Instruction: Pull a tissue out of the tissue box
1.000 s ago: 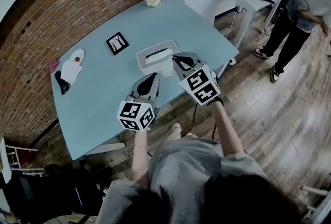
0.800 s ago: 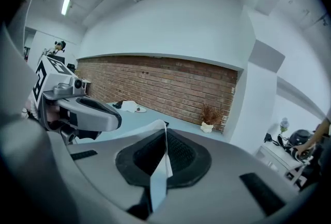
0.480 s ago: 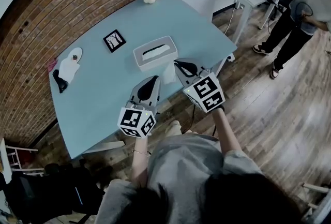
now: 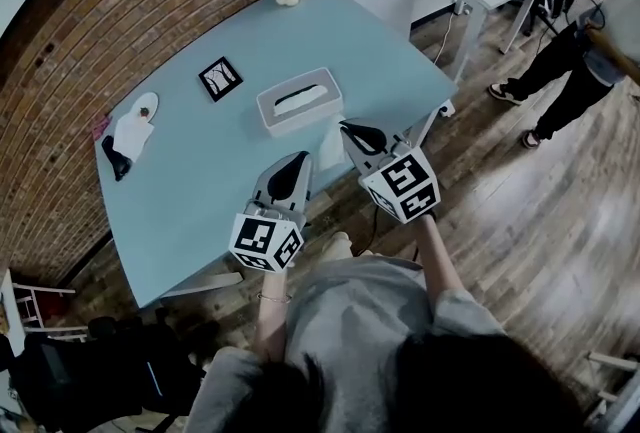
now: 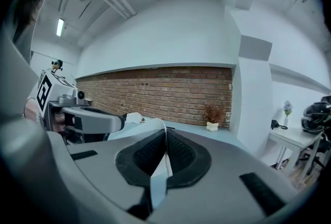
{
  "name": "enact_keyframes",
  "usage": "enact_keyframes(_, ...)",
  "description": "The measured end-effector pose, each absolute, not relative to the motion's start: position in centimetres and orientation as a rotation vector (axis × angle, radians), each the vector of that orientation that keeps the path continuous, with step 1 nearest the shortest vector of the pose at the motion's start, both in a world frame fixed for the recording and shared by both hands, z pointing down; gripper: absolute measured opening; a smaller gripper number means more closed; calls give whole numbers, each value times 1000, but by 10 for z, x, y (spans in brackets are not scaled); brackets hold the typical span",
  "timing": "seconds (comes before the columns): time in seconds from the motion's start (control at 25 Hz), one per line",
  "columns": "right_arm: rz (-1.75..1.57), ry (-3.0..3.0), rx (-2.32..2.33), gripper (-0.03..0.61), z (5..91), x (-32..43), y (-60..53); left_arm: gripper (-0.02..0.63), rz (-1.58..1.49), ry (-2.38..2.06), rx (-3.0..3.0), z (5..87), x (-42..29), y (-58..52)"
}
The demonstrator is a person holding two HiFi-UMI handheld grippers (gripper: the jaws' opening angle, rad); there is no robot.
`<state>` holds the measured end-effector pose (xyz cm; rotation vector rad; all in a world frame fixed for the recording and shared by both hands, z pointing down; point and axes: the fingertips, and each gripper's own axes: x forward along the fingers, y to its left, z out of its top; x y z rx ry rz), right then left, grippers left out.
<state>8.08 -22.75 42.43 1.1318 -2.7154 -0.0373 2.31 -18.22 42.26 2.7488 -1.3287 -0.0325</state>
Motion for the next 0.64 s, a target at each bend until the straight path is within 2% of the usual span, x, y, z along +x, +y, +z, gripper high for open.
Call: enact_keyframes(0.64,-36,-2738,1089,0,429,76,-231,3,0,-1336,2740,431,19,-186)
